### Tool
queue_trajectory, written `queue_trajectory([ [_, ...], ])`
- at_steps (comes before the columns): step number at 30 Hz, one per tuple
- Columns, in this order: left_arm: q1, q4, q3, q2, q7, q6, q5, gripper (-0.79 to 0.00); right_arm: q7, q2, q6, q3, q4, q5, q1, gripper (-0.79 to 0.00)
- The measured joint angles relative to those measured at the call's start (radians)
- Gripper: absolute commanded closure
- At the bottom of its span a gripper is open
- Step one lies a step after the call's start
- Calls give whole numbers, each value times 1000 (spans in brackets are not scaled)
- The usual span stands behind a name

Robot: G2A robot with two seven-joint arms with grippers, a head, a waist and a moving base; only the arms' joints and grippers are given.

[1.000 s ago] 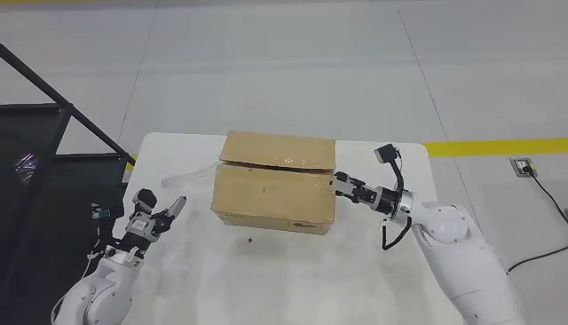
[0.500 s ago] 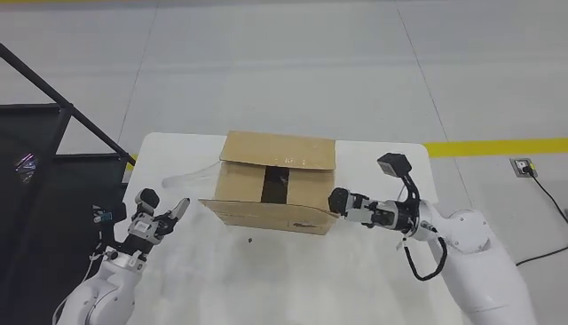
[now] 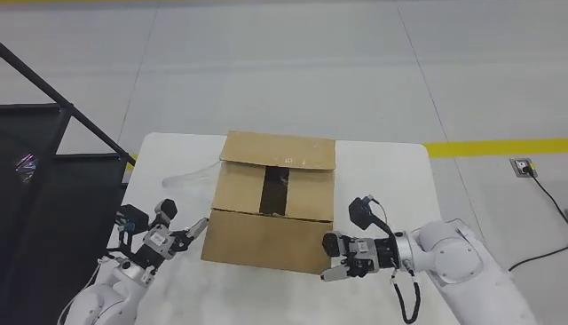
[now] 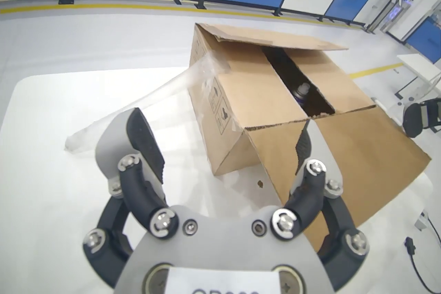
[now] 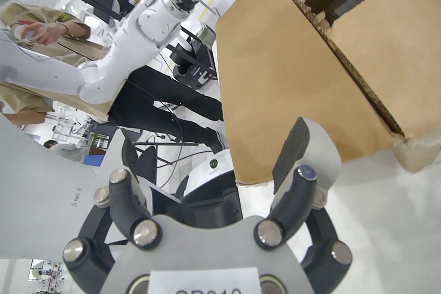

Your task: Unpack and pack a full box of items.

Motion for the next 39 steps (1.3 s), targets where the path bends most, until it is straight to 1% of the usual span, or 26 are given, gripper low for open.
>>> queue_trajectory([
  [4,-5,19,21,4,-24,-23,69,-785,-13,9,-12,-23,13,7,15,-785],
  [5,-6,24,28,4,-24,-23,89,-785,-23,9,-17,-22,17,29,17,-785],
  [8,-13,44,49,4,-22,-19,133,-785,-46,7,-4,-16,31,160,29,-785],
  [11,-21,56,60,5,-11,-17,162,-785,-93,2,47,1,49,305,48,-785],
  [12,-24,59,62,5,-4,-12,179,-785,-121,0,83,6,56,361,55,-785],
  [14,-27,61,67,6,2,-9,201,-785,-143,-2,155,12,64,421,69,-785],
  [15,-28,62,68,6,3,-9,206,-785,-145,-2,187,13,65,432,74,-785],
  [16,-28,62,68,6,3,-10,206,-785,-145,-2,192,13,65,432,75,-785],
  [19,-27,62,68,6,2,-10,205,-785,-143,-2,176,13,65,429,74,-785],
  [25,-27,62,68,6,2,-10,205,-785,-145,-2,176,12,62,428,72,-785],
  [28,-27,60,68,6,2,-6,205,-785,-193,-11,203,-11,59,435,66,-785],
  [30,-26,52,73,6,2,19,218,-785,-265,-25,243,-38,92,465,86,-785],
  [33,-28,54,89,4,9,45,239,-785,-320,-47,307,-87,166,472,147,-785],
  [39,-32,71,100,4,27,48,241,-785,-372,-94,405,-180,340,500,270,-785],
])
